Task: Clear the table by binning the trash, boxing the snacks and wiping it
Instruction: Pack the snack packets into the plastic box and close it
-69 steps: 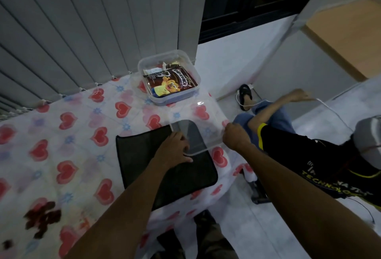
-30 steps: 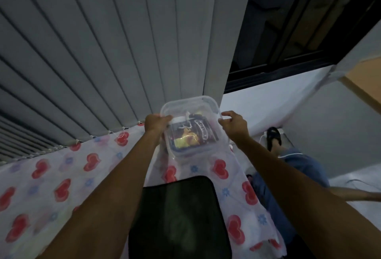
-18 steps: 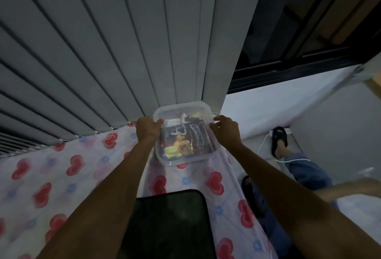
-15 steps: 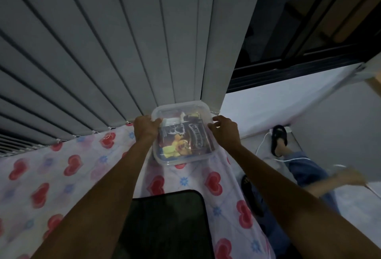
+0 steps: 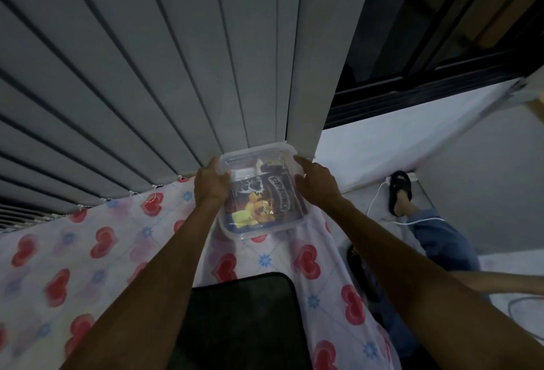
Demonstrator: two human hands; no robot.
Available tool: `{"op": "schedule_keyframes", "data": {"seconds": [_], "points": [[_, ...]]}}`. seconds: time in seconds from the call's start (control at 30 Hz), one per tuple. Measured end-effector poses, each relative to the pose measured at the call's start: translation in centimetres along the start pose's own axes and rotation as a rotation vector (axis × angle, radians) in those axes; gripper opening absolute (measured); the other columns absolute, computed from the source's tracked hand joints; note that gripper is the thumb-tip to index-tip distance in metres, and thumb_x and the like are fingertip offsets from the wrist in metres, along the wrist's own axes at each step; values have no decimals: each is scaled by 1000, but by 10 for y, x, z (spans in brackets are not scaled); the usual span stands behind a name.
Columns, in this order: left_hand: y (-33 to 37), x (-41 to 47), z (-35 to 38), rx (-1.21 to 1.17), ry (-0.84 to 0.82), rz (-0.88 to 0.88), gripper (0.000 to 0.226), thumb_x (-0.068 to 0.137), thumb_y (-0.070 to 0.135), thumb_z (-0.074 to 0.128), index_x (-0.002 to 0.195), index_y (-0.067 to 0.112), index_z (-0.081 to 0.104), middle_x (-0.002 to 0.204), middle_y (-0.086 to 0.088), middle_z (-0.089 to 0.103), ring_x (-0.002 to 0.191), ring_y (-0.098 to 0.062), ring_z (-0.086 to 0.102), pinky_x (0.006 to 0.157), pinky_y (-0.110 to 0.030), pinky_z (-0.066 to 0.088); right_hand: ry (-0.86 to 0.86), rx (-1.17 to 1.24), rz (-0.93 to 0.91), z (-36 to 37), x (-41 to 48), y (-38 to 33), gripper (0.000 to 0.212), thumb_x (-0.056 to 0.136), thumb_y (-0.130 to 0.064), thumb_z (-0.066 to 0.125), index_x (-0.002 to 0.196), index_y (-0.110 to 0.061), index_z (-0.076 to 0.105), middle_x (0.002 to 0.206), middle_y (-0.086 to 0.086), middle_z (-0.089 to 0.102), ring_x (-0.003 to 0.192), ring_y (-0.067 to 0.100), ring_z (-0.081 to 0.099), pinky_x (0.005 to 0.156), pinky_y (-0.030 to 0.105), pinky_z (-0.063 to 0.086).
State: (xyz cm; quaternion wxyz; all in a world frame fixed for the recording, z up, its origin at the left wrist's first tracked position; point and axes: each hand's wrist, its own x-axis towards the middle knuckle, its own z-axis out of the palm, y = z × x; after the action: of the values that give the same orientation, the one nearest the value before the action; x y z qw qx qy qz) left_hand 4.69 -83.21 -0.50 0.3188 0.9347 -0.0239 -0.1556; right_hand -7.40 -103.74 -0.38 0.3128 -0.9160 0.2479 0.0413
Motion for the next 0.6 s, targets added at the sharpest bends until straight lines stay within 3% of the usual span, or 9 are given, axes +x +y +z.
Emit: {"op": "schedule_keyframes", "data": {"seconds": [0.2,0.37,0.47,0.6], "points": [[-5,2,-3,-21,-26,48,53,97,20,62,148,14,48,138,-30,51,128,-42,52,106,-41,42,53,-164,-2,15,1,-5,49,102,-35,44,149,-22,37,128,16,62,112,36,62,92,48,55],[-5,0,-2,-10,-15,67,51,99,20,60,147,13,47,138,-28,51,127,-42,52,105,-40,42,47,-234,8,23,-6,-7,67,96,-41,60,151,-19,29,136,19,53,122,39,51,93,50,52],[-8,3,1,-18,-10,63,51,99,21,60,148,14,47,138,-27,51,126,-42,53,105,-41,43,51,-229,23,25,-4,-8,64,95,-42,60,148,-19,32,138,18,52,123,39,52,94,52,52],[-11,4,2,-37,-15,66,51,99,22,60,147,13,46,141,-22,51,129,-40,51,108,-41,41,46,-72,51,9,25,-9,45,97,-48,53,131,-21,40,119,13,64,99,31,66,85,47,57]]}}
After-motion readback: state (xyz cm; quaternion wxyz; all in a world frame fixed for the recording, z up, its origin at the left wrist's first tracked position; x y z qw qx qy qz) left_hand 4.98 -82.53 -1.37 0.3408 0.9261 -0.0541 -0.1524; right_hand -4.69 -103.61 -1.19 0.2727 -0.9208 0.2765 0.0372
